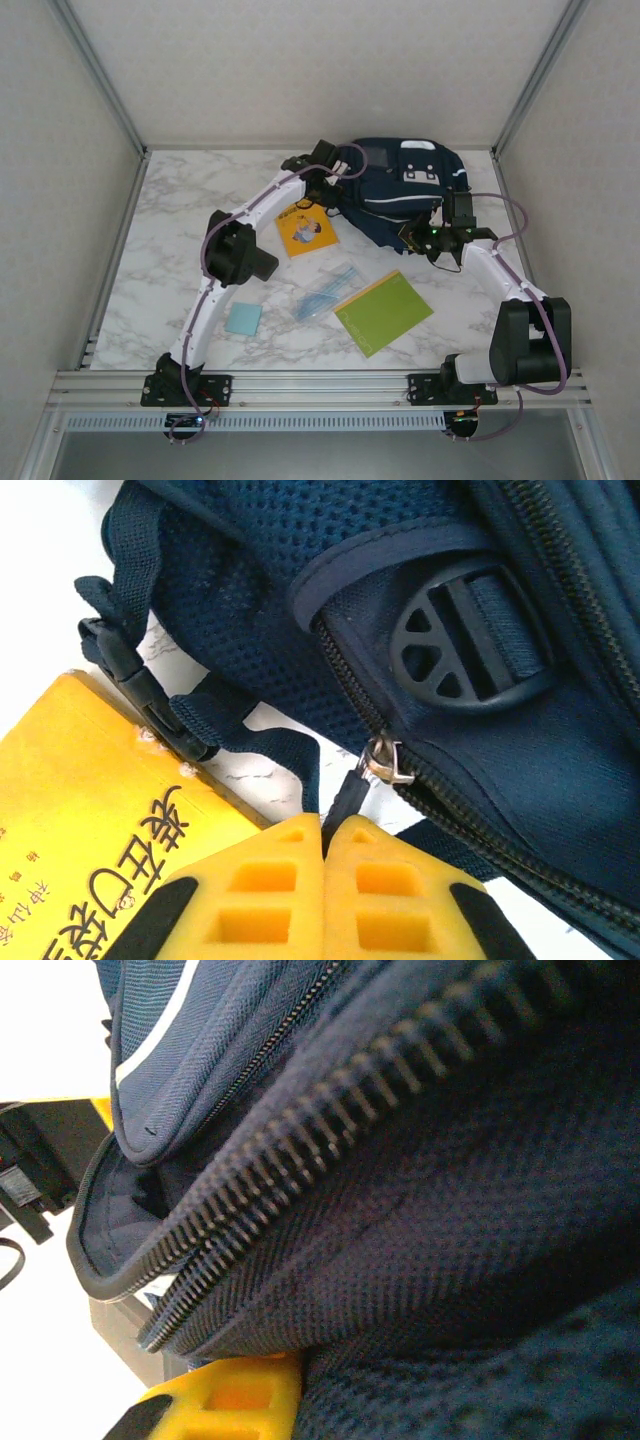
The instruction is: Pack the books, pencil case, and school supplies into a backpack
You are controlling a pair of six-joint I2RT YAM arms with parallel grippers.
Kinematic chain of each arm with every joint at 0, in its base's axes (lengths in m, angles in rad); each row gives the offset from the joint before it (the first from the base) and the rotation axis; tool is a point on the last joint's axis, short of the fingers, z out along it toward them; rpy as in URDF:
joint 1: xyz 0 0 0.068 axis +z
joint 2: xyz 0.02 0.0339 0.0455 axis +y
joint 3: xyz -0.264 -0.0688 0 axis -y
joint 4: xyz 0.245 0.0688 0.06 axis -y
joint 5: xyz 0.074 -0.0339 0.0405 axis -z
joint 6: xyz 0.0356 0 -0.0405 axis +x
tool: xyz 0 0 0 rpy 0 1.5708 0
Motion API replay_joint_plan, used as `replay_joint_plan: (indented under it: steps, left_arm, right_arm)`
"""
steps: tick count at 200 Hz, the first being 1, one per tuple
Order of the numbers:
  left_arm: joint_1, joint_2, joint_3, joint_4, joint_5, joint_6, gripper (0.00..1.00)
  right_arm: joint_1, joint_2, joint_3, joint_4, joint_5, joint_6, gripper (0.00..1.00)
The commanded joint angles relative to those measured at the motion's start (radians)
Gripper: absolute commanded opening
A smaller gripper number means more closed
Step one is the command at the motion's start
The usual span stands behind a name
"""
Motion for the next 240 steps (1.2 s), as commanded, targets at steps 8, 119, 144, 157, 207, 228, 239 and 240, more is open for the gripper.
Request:
replay_joint_plan:
  steps: [8,119,144,157,207,228,239,240]
  left_arm:
    - [0.148,0.032,0.037,0.018,-0.312,-0.105,0.00]
    - [0.129,-0.454,-0.600,0.299,-0.042,-0.331,0.75]
    - [0.131,-0.569,-0.765,0.348,-0.042,-0.360,0.82]
    - [0.136,-0.613,-0.842,0.372,-0.042,-0.379,0.85]
    - [0.176,-0.693,-1.040,0.471,0.028,-0.471,0.89]
    - [0.181,-0.713,-1.084,0.516,0.061,-0.500,0.89]
    - [0.185,-0.715,-1.095,0.531,0.073,-0.508,0.89]
    - [0.185,-0.714,-1.096,0.531,0.074,-0.508,0.89]
  right_arm:
    - [-0.012,-0.013,0.015,-0.082,-0.016,-0.041,0.00]
    - [0.136,0.009,0.237,-0.288,-0.116,-0.141,0.72]
    - [0.205,0.046,0.324,-0.318,-0.132,-0.152,0.76]
    - [0.249,0.081,0.376,-0.329,-0.137,-0.156,0.77]
    - [0.366,0.369,0.581,-0.257,-0.021,-0.190,0.73]
    - [0.383,0.530,0.679,-0.230,0.043,-0.209,0.64]
    - [0.385,0.611,0.726,-0.217,0.040,-0.217,0.59]
    - [0.385,0.617,0.730,-0.217,0.041,-0.216,0.58]
